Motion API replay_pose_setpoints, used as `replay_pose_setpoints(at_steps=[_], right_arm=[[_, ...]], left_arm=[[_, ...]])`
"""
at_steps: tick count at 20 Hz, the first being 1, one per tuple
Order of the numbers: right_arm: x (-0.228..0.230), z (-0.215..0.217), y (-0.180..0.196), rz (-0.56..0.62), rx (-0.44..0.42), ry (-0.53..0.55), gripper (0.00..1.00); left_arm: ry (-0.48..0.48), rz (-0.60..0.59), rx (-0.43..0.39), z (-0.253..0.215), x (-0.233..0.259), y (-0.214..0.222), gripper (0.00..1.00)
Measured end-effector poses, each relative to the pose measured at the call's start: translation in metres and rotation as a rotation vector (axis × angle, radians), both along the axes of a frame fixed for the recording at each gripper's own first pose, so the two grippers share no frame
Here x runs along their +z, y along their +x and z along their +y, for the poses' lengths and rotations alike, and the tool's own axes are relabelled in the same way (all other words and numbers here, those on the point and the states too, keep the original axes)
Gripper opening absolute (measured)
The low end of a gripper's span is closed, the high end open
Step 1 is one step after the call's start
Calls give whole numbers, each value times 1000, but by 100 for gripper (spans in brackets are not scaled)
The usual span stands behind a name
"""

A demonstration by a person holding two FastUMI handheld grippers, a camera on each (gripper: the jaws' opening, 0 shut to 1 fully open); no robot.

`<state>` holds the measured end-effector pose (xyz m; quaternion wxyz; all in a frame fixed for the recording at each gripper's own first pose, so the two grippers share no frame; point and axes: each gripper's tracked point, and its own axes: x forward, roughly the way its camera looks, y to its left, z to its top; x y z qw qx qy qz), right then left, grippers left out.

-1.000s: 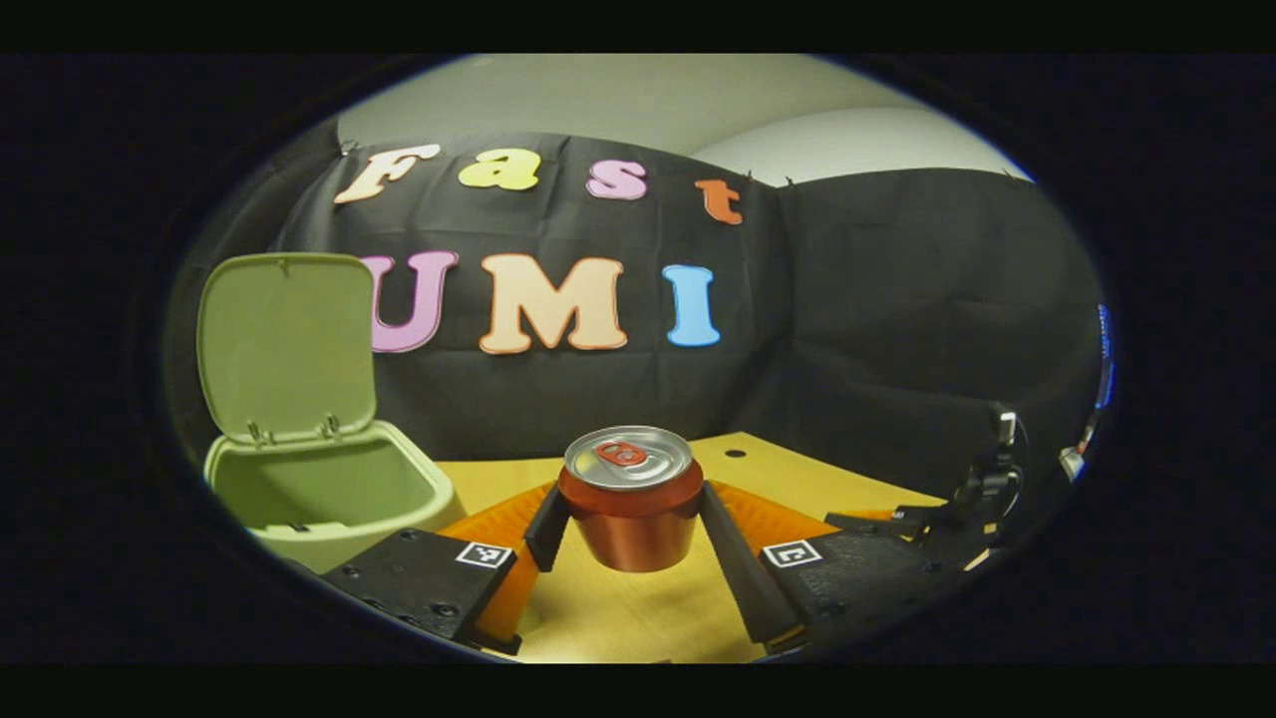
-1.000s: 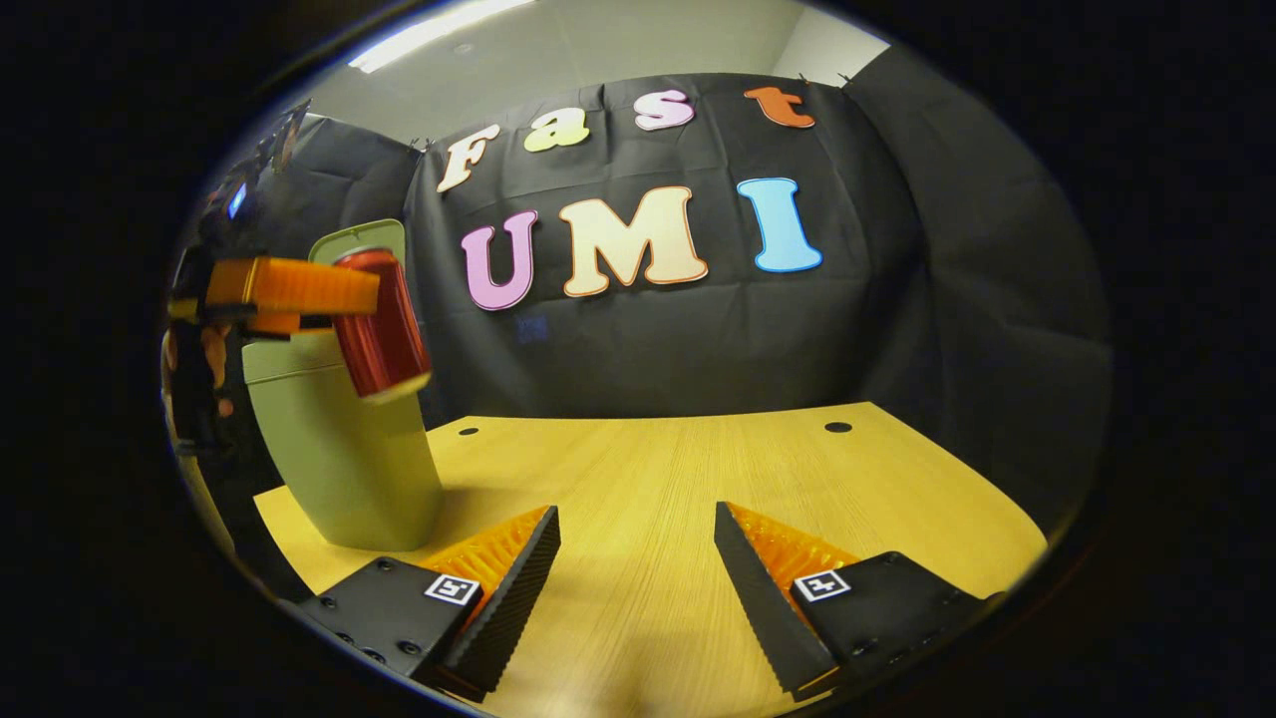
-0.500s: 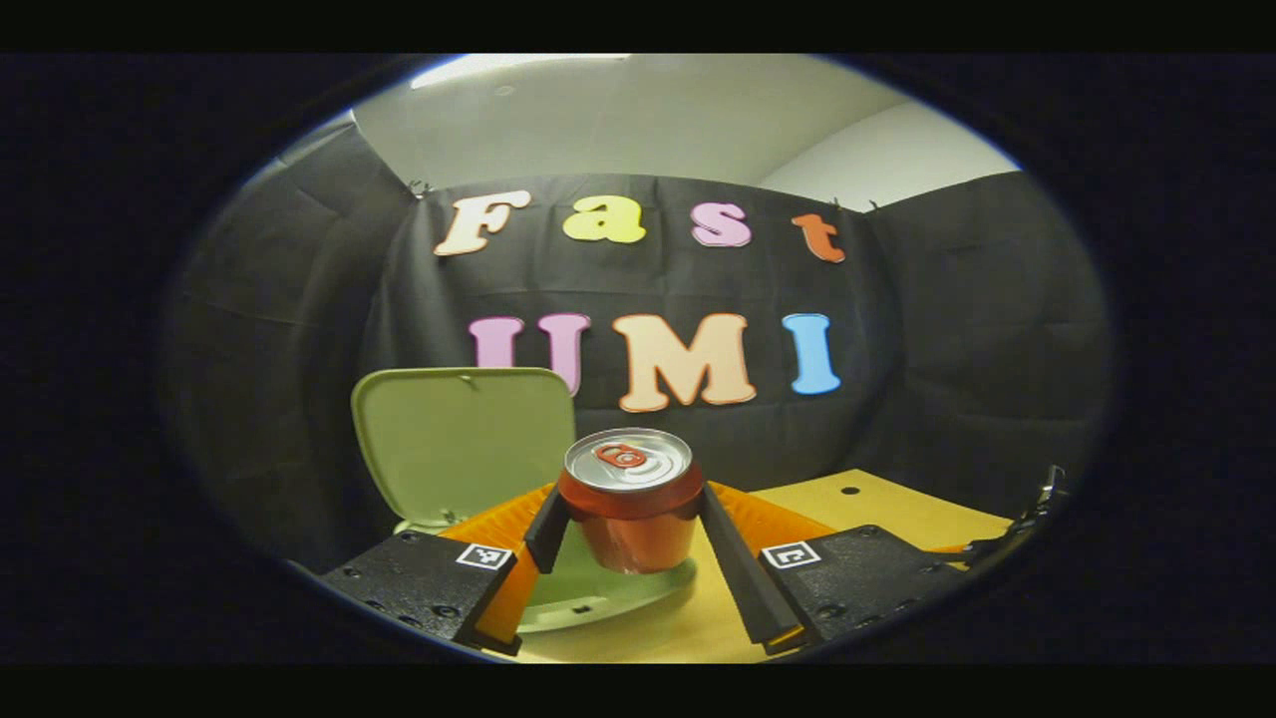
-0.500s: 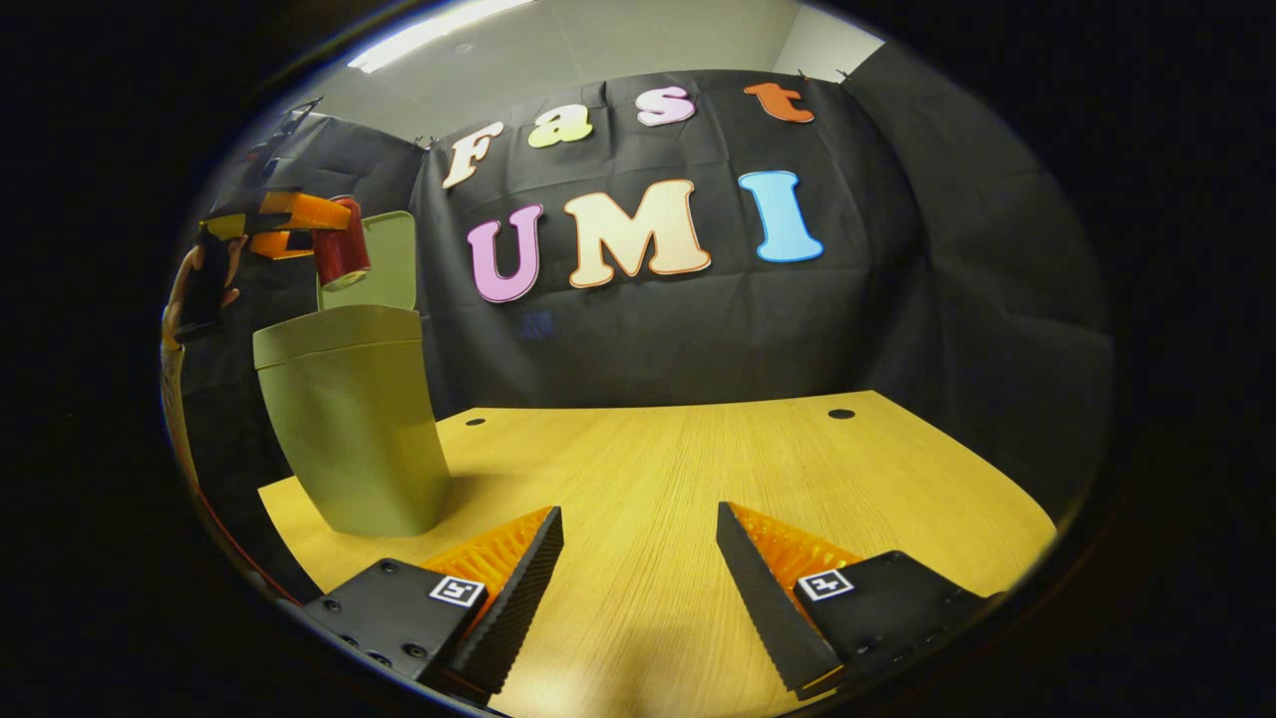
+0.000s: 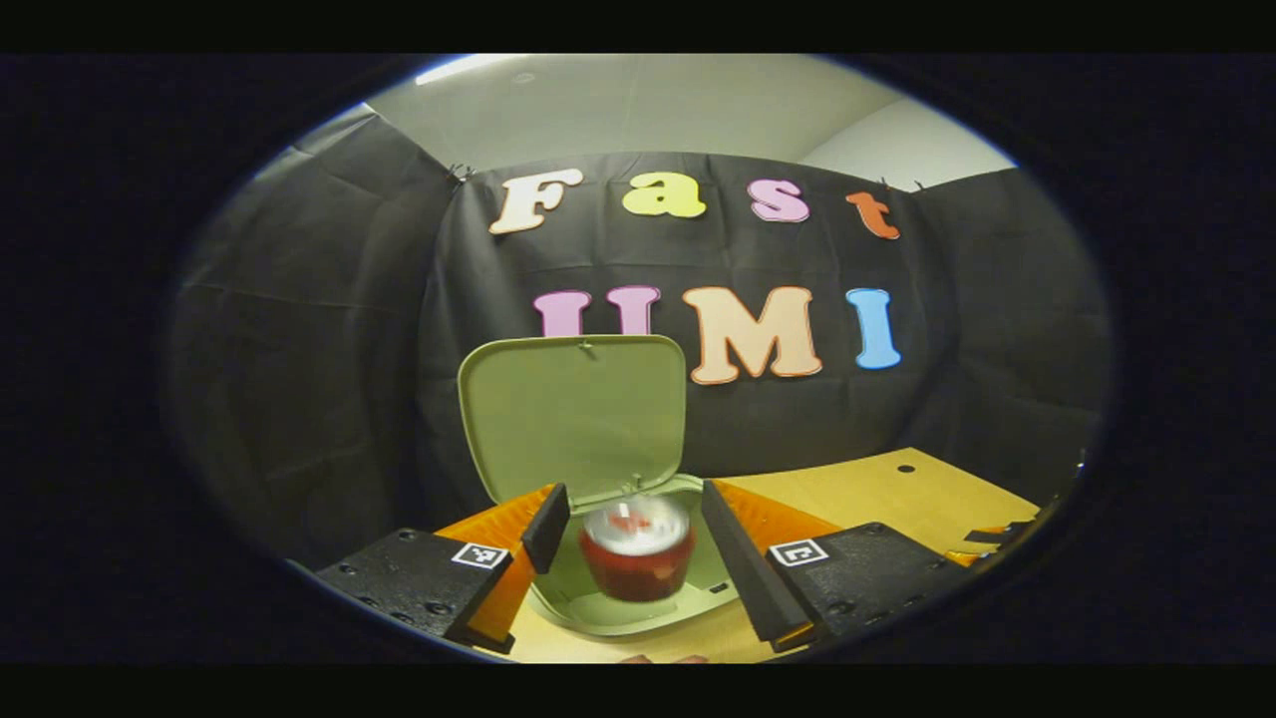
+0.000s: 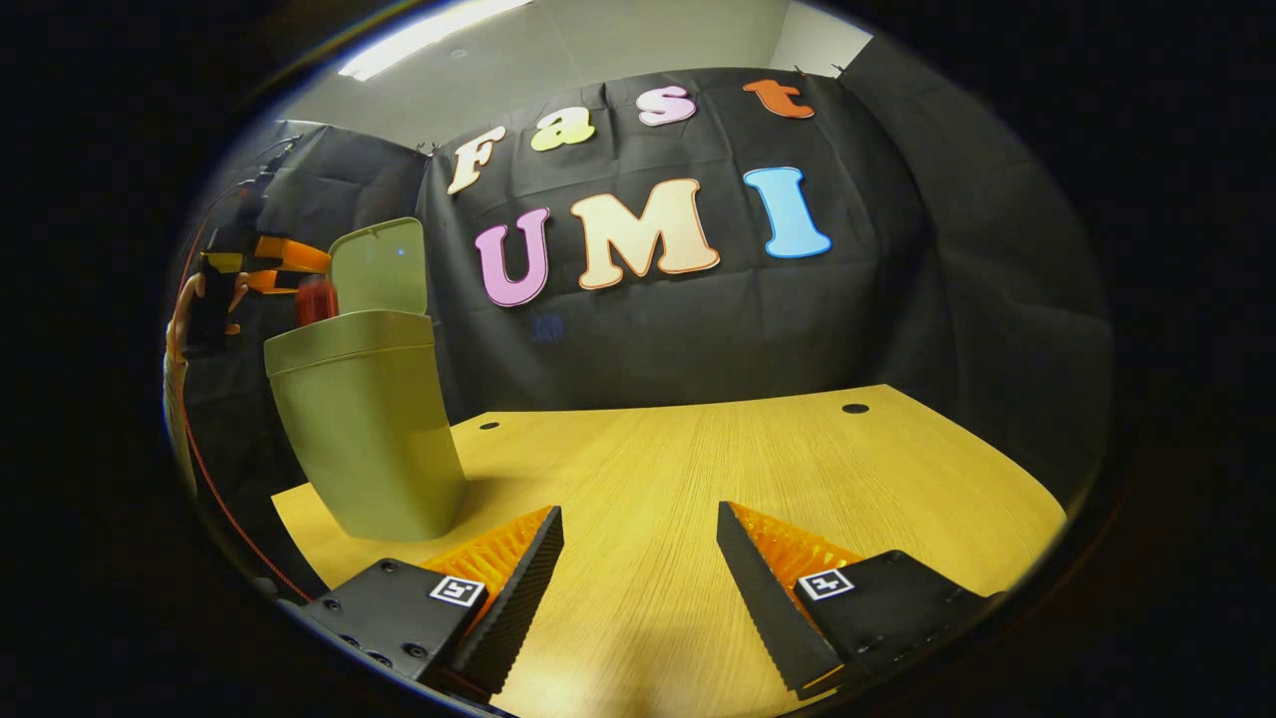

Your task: Press the lid of the desktop garbage bin to open it, pick up the crumpled paper on the desktop and throw it into the bin, then pick up the pop can on the desktop and drop it into the bin, and finally close the garbage bin lid.

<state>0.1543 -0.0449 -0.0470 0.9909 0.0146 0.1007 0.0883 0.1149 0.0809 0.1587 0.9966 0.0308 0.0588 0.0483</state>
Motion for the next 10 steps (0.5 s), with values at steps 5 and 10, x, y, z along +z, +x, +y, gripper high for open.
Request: replay_pose_setpoints(at_steps=[5, 10], right_arm=[[-4, -4, 2, 10, -4, 13, 98], [-13, -3, 6, 35, -4, 10, 98]], left_arm=[[32, -23, 34, 8, 16, 5, 92], [29, -71, 73, 14, 57, 18, 92]])
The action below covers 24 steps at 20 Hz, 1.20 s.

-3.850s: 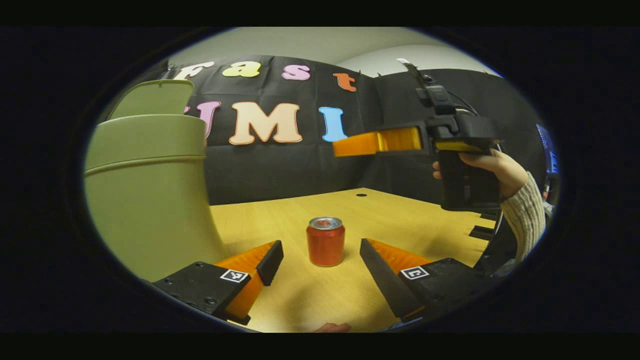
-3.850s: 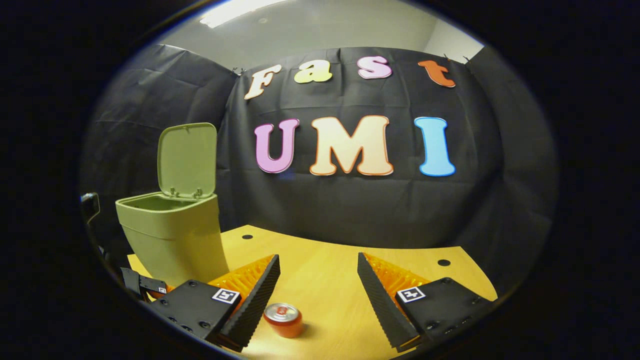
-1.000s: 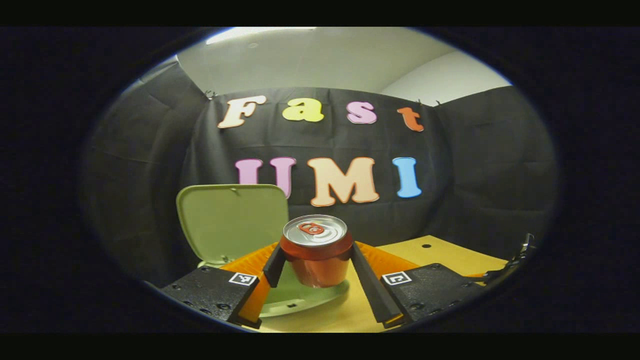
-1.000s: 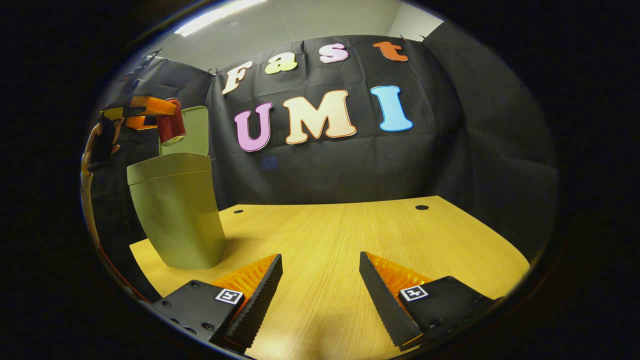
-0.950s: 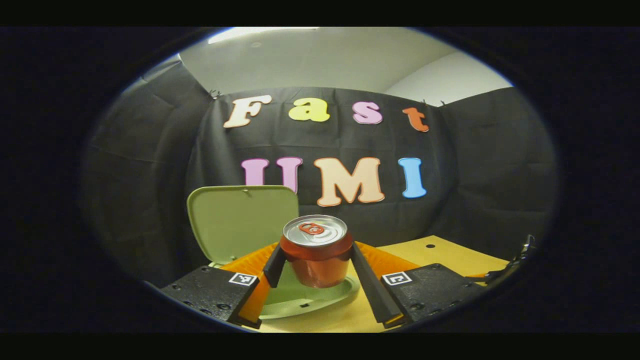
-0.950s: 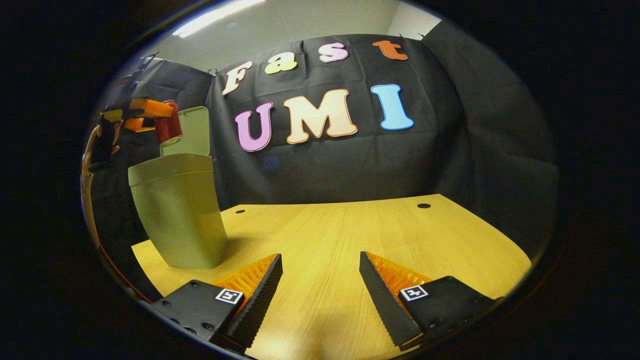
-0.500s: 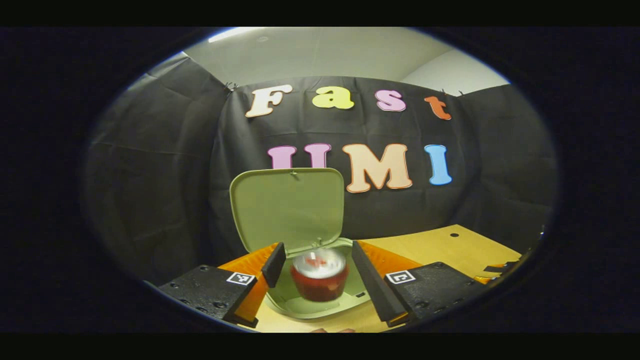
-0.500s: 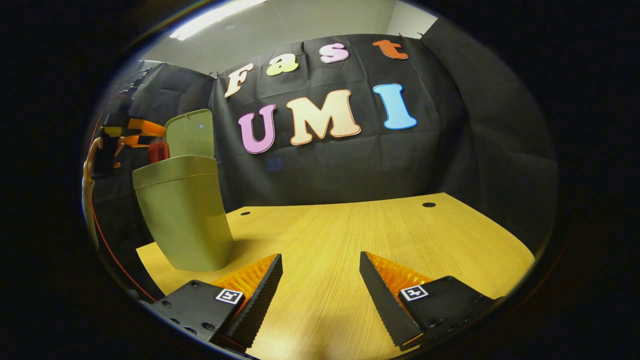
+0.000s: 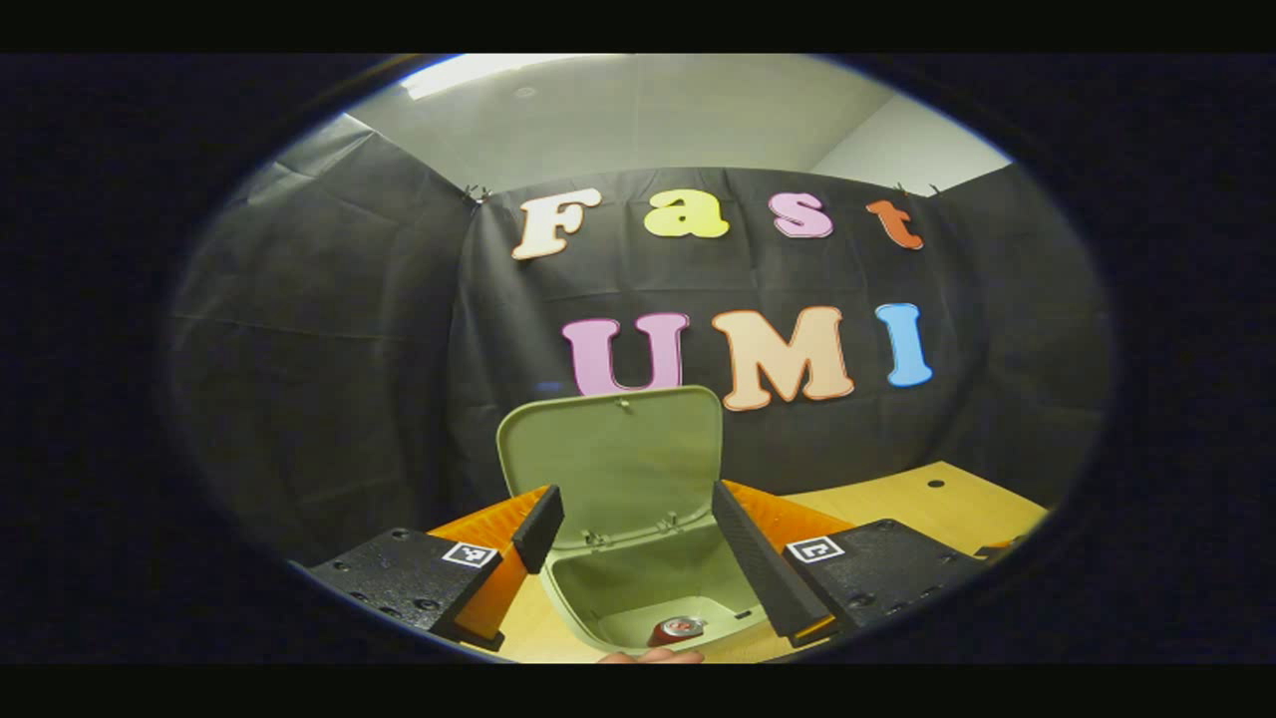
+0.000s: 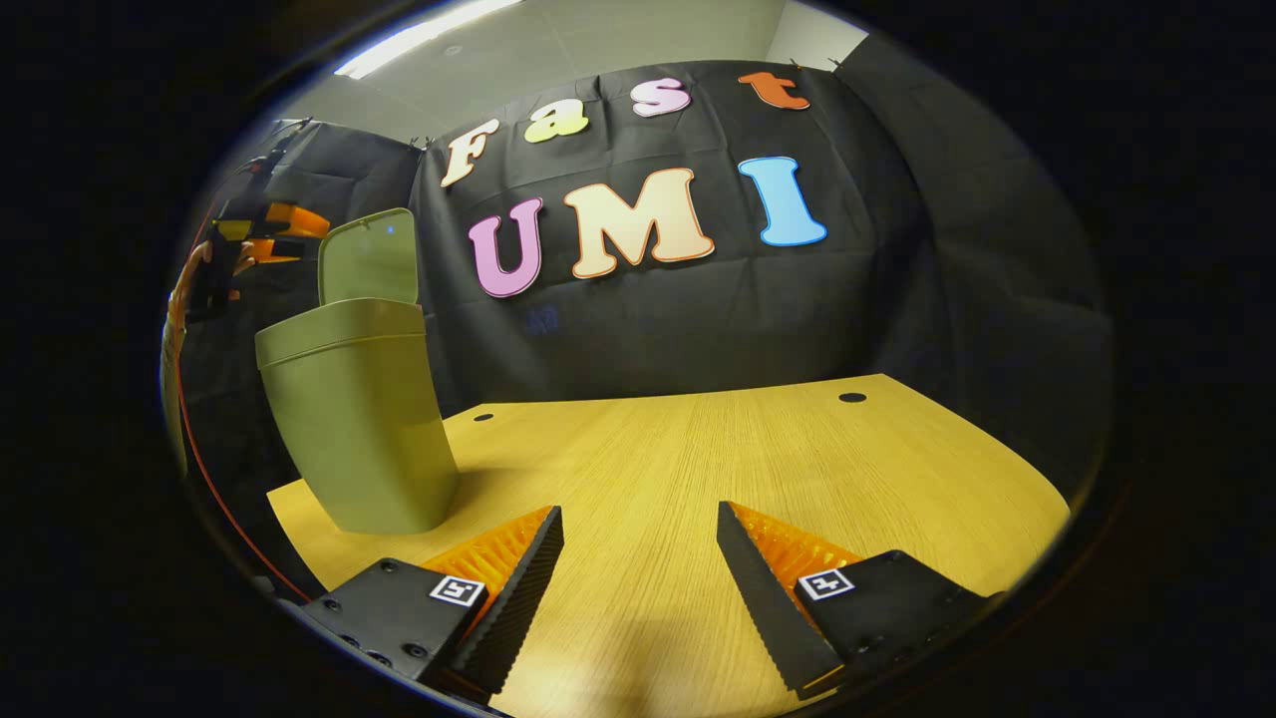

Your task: Press the lid of the desktop garbage bin to open it, pick up the crumpled paper on the desktop and throw it into the bin, then pick up the pop can on the desktop and drop it into the bin, and finally close the garbage bin lid.

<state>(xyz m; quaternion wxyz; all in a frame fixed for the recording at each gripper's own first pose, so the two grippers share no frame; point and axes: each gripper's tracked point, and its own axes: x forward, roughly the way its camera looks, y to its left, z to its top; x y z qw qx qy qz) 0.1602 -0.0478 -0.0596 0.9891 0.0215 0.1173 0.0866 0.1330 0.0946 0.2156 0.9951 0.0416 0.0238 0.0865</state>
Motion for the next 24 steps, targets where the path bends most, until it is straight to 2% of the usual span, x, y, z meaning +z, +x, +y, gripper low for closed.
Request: replay_pose_setpoints(at_steps=[6, 7, 8, 10, 11, 12, 16, 17, 20, 22, 23, 24], right_arm=[[-6, 6, 2, 16, 15, 7, 98], [-6, 7, 3, 18, 18, 9, 95], [-9, 7, 3, 21, 20, 12, 98], [-13, 8, 5, 30, 27, 14, 95], [-15, 9, 6, 35, 28, 12, 98], [-19, 8, 7, 42, 27, 7, 98], [-28, 8, 9, 61, 33, 3, 98], [-31, 7, 10, 66, 31, 0, 98], [-39, 9, 13, 79, 35, 3, 98], [-43, 9, 14, 86, 37, 5, 98], [-45, 8, 15, 91, 35, 6, 98], [-47, 8, 16, 95, 34, 9, 98]], left_arm=[[0, -75, 66, 9, 47, 27, 92], [-7, -73, 72, 10, 49, 33, 92], [-19, -65, 81, 12, 49, 38, 92], [-18, -60, 106, 19, 54, 52, 92], [-6, -52, 124, 24, 54, 58, 92], [8, -42, 145, 29, 54, 64, 89], [44, 39, 186, 38, 40, 90, 92], [53, 54, 199, 42, 38, 94, 89], [69, 73, 212, 43, 34, 99, 92], [66, 65, 197, 38, 37, 102, 99], [55, 58, 186, 35, 41, 104, 99], [51, 44, 184, 34, 47, 105, 92]])
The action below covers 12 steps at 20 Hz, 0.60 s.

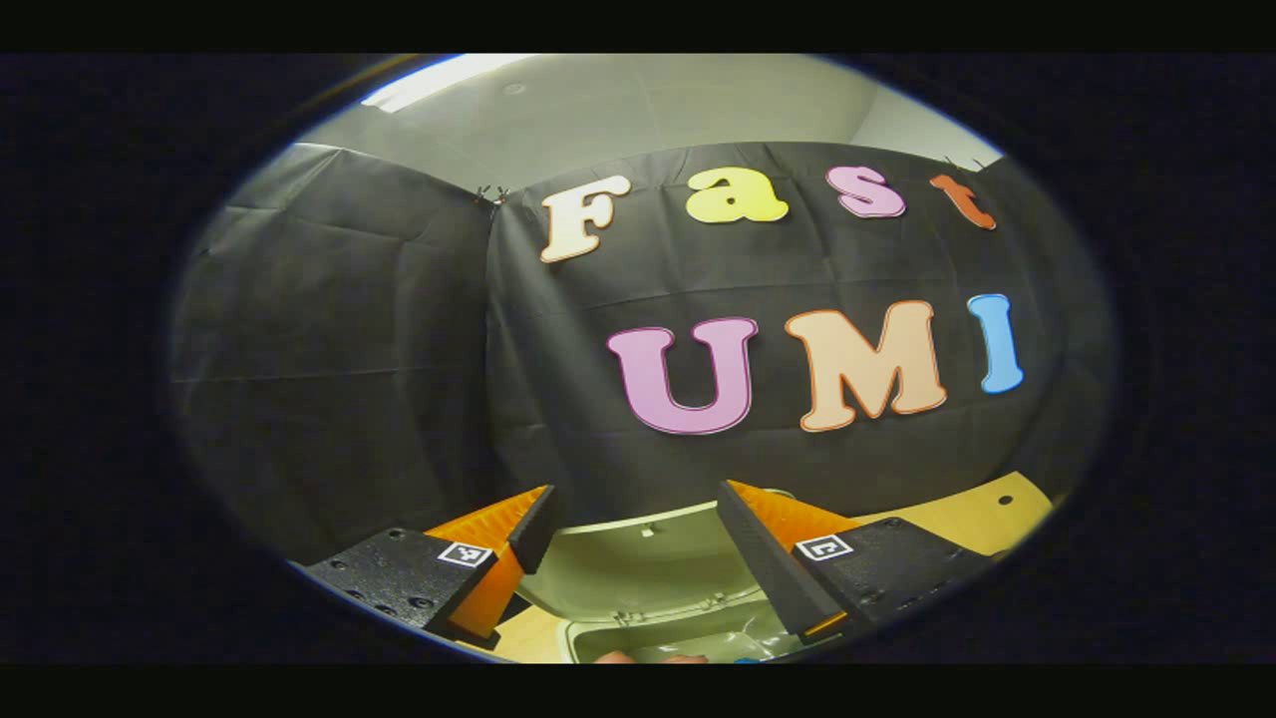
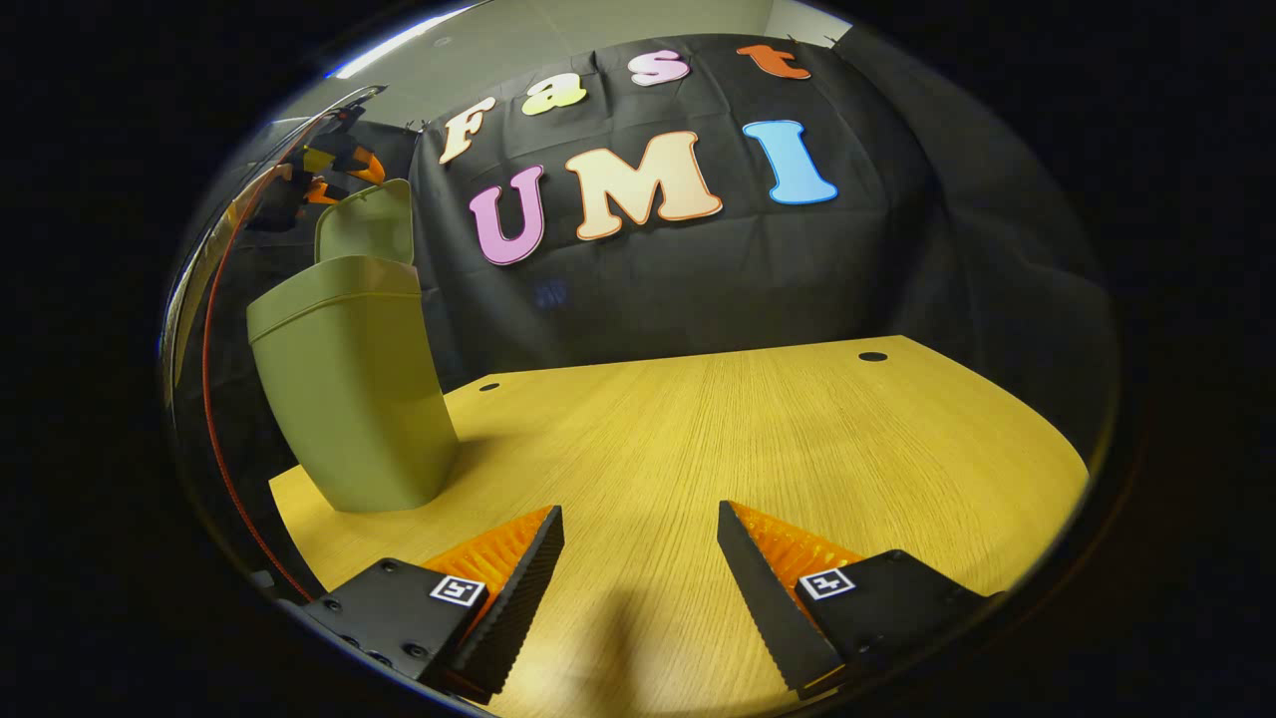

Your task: Press the lid of the desktop garbage bin to open it, pick up the crumpled paper on the desktop and throw it into the bin, then pick up the pop can on the desktop and drop it into the bin, and finally close the garbage bin lid.

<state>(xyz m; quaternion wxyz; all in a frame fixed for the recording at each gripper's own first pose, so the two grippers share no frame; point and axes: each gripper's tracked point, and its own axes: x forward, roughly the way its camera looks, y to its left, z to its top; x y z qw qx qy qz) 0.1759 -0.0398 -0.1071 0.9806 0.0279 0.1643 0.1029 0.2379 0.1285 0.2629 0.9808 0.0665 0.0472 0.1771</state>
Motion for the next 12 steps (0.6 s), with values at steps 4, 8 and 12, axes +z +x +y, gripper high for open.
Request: replay_pose_setpoints(at_steps=[4, 8, 12], right_arm=[[0, 3, -1, 11, 7, 12, 98], [1, 1, -1, 5, 5, 14, 98], [0, 1, -1, 0, 0, 4, 98]], left_arm=[[34, -3, 47, 9, 5, 2, 91], [-32, 5, 29, 6, -5, 1, 91], [-95, 5, -9, -5, -14, -12, 92]])
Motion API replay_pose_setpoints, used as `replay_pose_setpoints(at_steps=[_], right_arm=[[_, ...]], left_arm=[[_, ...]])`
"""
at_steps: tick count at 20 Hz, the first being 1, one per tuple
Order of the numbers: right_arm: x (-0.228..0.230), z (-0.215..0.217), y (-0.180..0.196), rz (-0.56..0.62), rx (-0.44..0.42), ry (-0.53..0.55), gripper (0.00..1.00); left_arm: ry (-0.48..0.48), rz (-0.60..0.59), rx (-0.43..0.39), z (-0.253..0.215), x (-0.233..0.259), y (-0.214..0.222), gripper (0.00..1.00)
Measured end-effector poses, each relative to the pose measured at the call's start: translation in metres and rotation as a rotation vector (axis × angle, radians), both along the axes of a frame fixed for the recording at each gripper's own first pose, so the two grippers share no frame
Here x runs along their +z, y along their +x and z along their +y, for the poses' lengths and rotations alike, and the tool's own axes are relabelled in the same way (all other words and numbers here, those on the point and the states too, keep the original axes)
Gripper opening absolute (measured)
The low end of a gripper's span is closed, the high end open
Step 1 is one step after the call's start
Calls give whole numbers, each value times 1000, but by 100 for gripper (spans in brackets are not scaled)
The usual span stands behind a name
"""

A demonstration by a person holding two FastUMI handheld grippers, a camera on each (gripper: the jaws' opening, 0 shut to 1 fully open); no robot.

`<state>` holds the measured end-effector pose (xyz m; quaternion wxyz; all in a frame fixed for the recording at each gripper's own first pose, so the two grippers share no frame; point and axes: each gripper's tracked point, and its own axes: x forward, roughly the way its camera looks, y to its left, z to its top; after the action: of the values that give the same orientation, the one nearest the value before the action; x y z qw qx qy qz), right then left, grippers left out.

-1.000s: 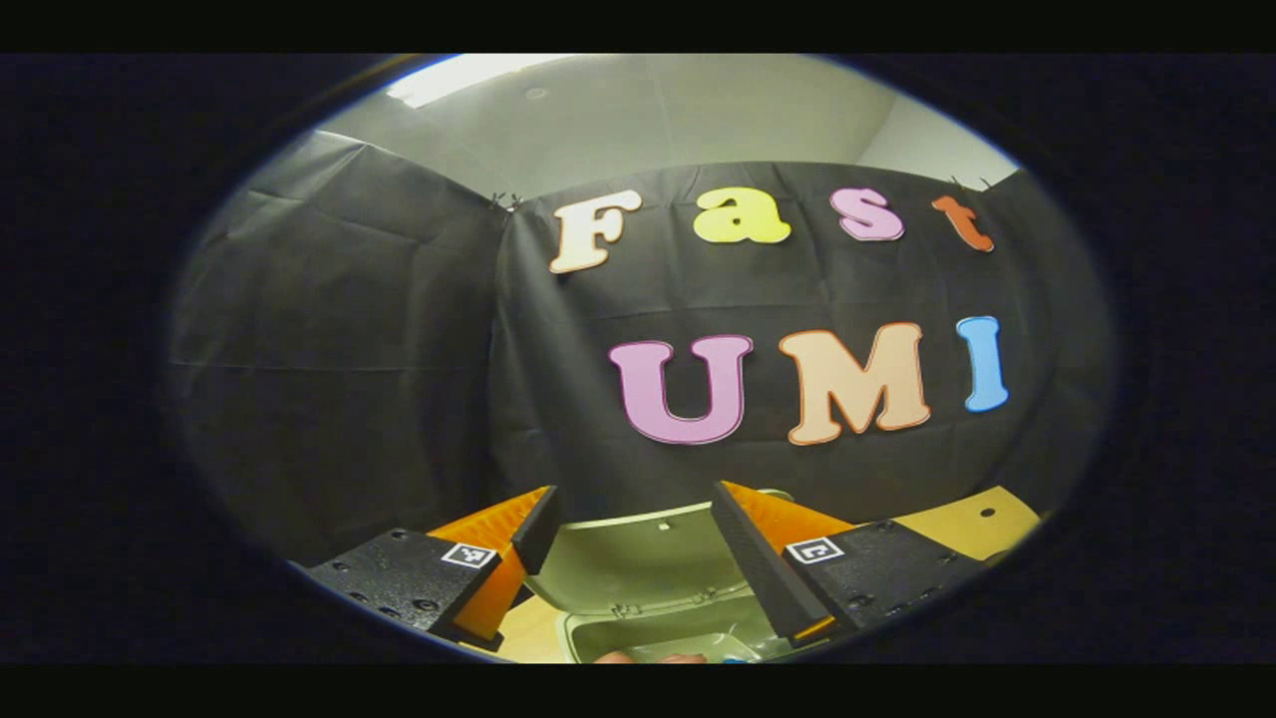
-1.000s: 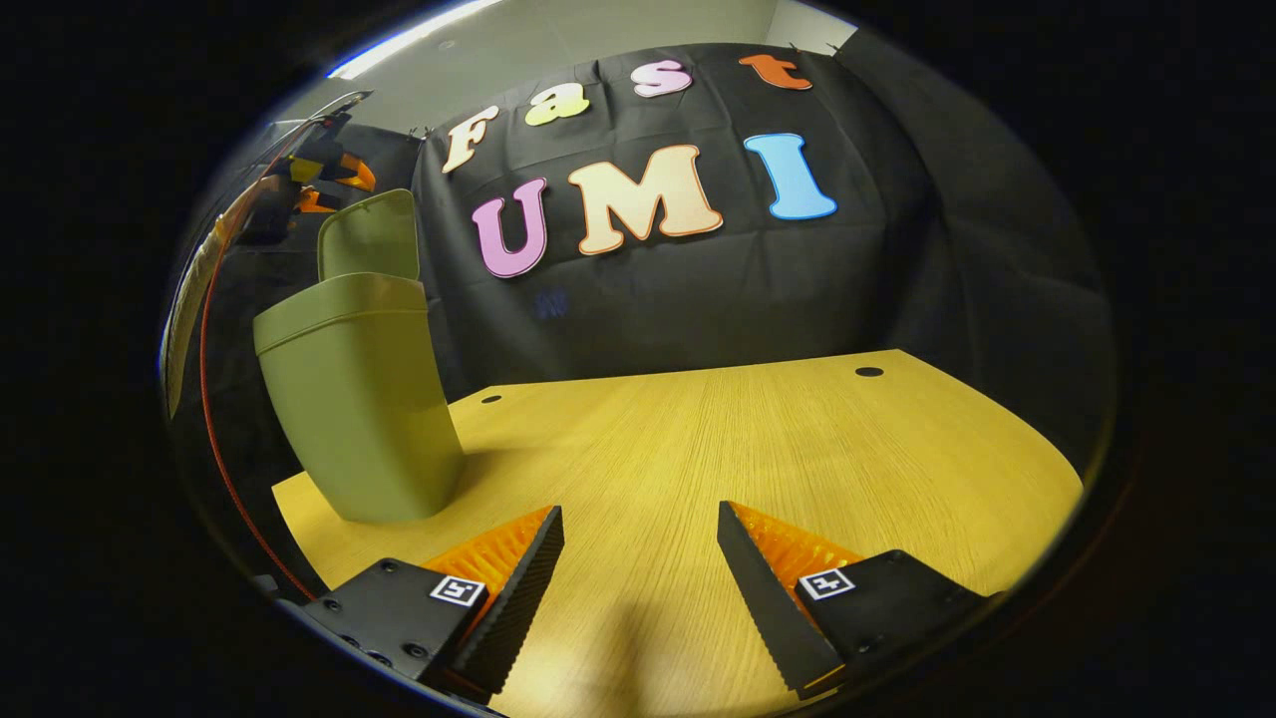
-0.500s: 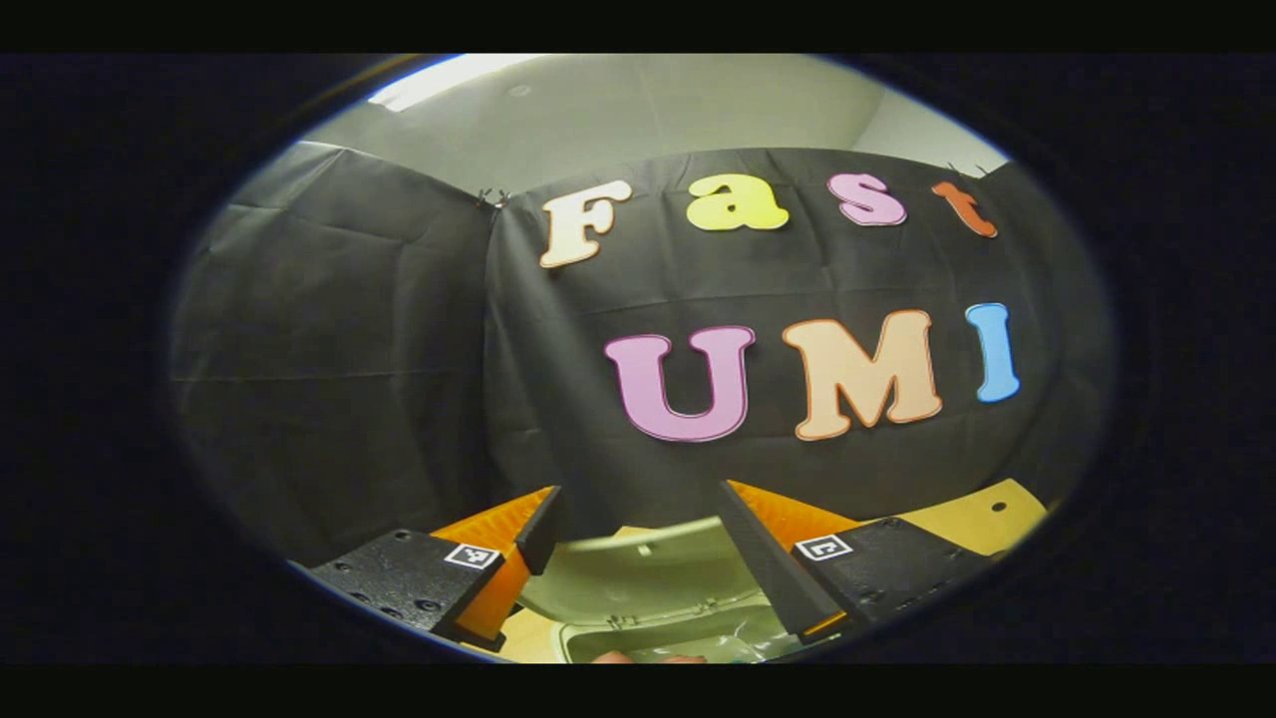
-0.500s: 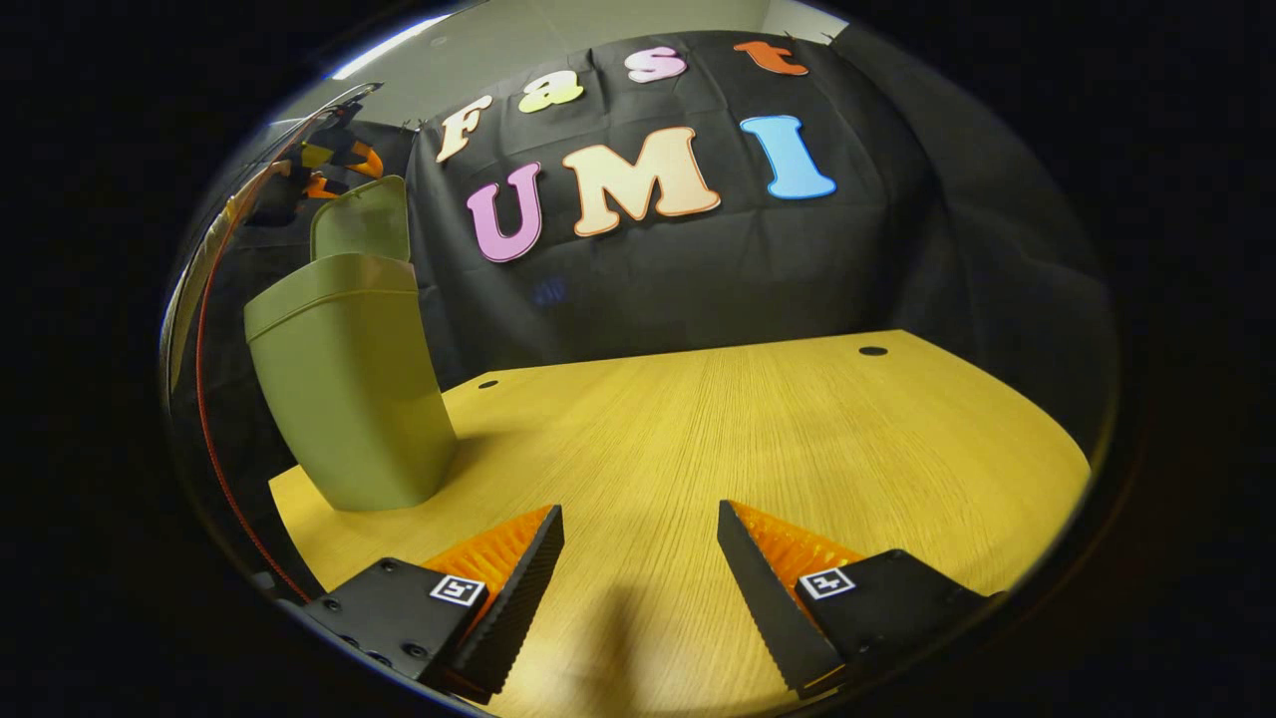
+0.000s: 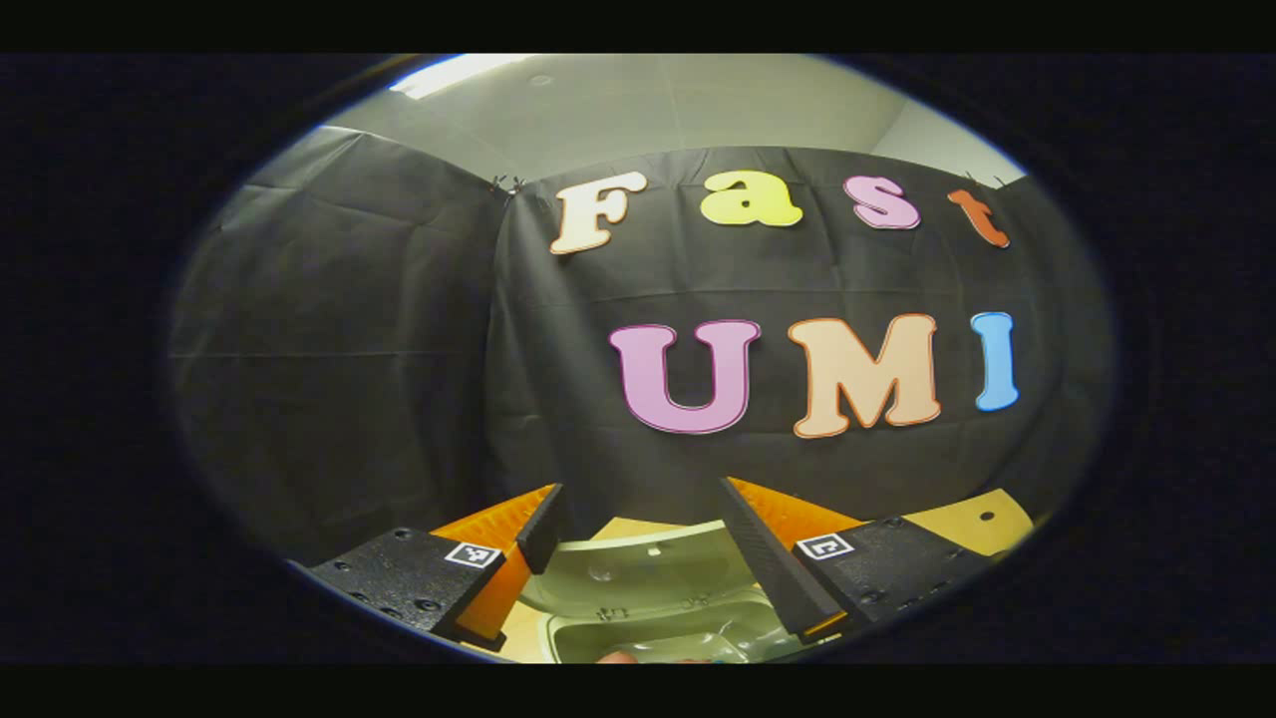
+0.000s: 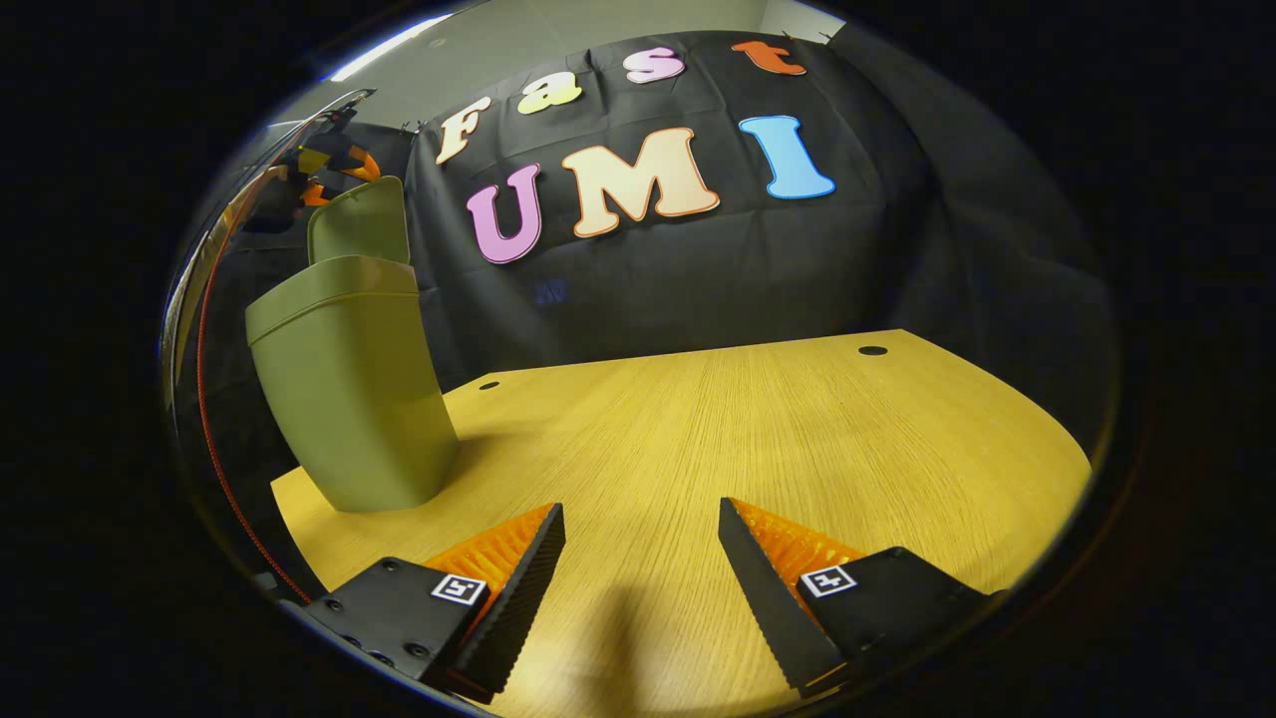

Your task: Press the lid of the desktop garbage bin to open it, pick up the crumpled paper on the desktop and throw it into the bin, then pick up the pop can on the desktop and drop it into the bin, and finally close the garbage bin lid.

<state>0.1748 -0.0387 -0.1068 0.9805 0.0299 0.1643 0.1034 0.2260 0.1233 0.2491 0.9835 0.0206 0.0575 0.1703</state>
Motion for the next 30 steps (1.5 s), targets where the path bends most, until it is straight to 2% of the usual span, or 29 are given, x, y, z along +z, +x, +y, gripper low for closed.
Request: replay_pose_setpoints(at_steps=[5, 9, 12, 13, 14, 15, 16, 17, 19, 21, 22, 26, 29, 30], right_arm=[[2, 6, -1, 1, 10, -7, 98], [5, 8, -4, -1, 18, -3, 98], [5, 8, -6, 0, 17, -6, 98], [5, 8, -6, 1, 17, -11, 98], [5, 8, -7, 3, 17, -14, 98], [5, 8, -7, 4, 18, -12, 98], [4, 9, -6, 9, 19, -11, 98], [4, 10, -7, 9, 21, -8, 98], [3, 8, -5, 6, 21, -11, 98], [4, 9, -3, 5, 21, -12, 98], [4, 9, -3, 4, 21, -12, 98], [2, 10, -3, 7, 29, -9, 98], [3, 10, -4, 6, 31, -11, 98], [2, 10, -6, 7, 33, -9, 98]], left_arm=[[-22, 5, -82, -27, -15, -31, 91], [-45, 63, -175, -56, -54, -56, 91], [-21, 75, -190, -58, -80, -70, 90], [-22, 78, -208, -63, -89, -74, 98], [-31, 87, -219, -68, -98, -77, 91], [-46, 99, -237, -73, -109, -80, 96], [-61, 112, -256, -81, -118, -85, 90], [-69, 121, -269, -86, -126, -89, 88], [-57, 137, -297, -96, -139, -96, 91], [-44, 142, -311, -100, -148, -100, 91], [-42, 140, -321, -103, -150, -102, 87], [-47, 159, -321, -106, -165, -108, 91], [-30, 112, -329, -108, -162, -112, 87], [-30, 88, -334, -109, -161, -112, 91]])
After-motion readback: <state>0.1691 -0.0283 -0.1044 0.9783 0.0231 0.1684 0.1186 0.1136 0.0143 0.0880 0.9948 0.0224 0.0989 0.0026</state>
